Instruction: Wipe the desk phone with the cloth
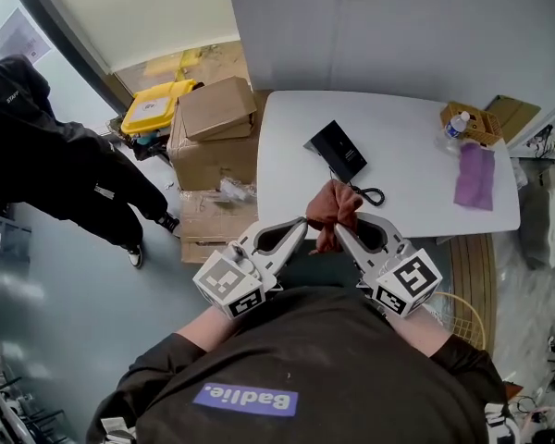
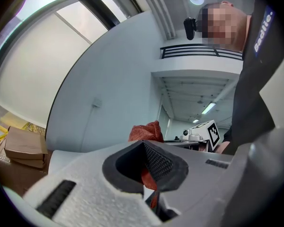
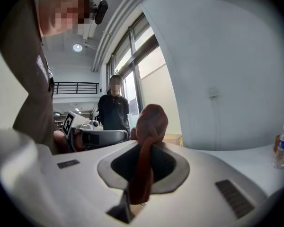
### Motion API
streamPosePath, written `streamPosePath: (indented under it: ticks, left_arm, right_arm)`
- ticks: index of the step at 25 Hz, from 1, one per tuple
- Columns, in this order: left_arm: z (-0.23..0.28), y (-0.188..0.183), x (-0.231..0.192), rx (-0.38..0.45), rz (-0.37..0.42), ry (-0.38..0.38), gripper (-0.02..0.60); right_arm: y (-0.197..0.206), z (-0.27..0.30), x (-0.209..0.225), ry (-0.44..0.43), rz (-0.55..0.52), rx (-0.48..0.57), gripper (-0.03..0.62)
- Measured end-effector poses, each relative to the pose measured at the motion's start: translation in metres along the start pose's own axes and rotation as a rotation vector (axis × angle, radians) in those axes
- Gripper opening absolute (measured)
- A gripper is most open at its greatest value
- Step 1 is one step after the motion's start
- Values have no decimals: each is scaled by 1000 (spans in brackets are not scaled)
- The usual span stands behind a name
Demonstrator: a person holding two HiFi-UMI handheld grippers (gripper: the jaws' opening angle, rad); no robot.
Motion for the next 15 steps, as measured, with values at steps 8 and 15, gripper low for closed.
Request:
streamPosePath:
  ticks: [8,15]
  left_arm:
    - [8,10,20,-14,-8,-16,5]
    - [12,12,29,-10,-9,-15,5]
  right_arm:
    - [8,-20,3,-16,14,-4,49]
    - [6,-31,3,-19,3,-7,48]
Point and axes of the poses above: the fingertips, and each gripper's own axes: z forward along the fingers, x to its right, y out of its underside, the point moved 7 cm from there along -z, backward along the fingers, and after that the axes turned 4 degrees about x, right-handed, at the moved point
